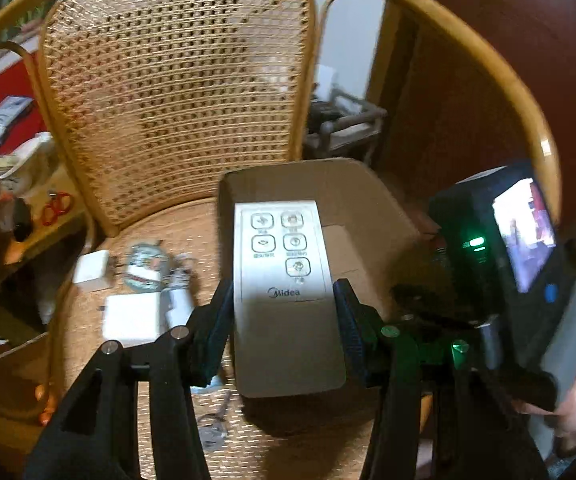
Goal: Organize rigid objects
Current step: 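Carry the Midea remote into the box and lower it, then open the left gripper and move it back over the loose keys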
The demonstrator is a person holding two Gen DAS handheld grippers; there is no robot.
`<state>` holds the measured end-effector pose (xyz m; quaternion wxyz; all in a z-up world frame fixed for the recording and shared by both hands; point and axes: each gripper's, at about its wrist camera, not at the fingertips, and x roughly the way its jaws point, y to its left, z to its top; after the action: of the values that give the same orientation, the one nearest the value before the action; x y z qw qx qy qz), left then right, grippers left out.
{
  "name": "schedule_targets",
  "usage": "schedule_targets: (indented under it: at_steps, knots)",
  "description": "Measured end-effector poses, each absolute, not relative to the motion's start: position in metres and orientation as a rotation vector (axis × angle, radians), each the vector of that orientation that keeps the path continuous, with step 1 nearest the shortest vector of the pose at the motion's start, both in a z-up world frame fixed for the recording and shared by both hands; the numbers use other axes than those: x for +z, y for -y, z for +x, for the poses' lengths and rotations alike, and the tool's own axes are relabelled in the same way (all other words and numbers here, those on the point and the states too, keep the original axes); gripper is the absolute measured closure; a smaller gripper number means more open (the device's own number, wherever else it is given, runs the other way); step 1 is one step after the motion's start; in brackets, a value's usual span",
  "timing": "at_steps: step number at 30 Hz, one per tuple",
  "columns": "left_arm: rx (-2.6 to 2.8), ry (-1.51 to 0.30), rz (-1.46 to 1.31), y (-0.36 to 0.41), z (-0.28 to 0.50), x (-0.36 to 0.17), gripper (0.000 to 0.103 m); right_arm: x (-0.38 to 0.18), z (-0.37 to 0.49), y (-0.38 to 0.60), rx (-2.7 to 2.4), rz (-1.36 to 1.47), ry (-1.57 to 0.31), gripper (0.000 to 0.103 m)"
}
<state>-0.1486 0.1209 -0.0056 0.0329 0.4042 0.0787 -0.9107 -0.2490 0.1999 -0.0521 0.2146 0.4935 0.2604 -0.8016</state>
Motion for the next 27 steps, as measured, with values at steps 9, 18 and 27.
schedule_targets:
  at_steps: [9, 18, 27]
  knots:
    - [-2.808, -0.201, 1.227, -0.116, -0.142, -0.001, 0.049, -0.054, -0.248, -0.197, -2.222, 1.373, -0.717, 0.096]
    - [-2.706, -0.213, 1.185, -0.072, -0.122, -0.008, 0.006, -0.054, -0.246, -0.196, -2.222, 1.368, -0.727, 0.096]
    - [-2.614, -0.138, 1.273, -0.047, -0.097, -0.034, 0.005, -0.054, -0.246, -0.196, -2.220, 1.367, -0.725, 0.096]
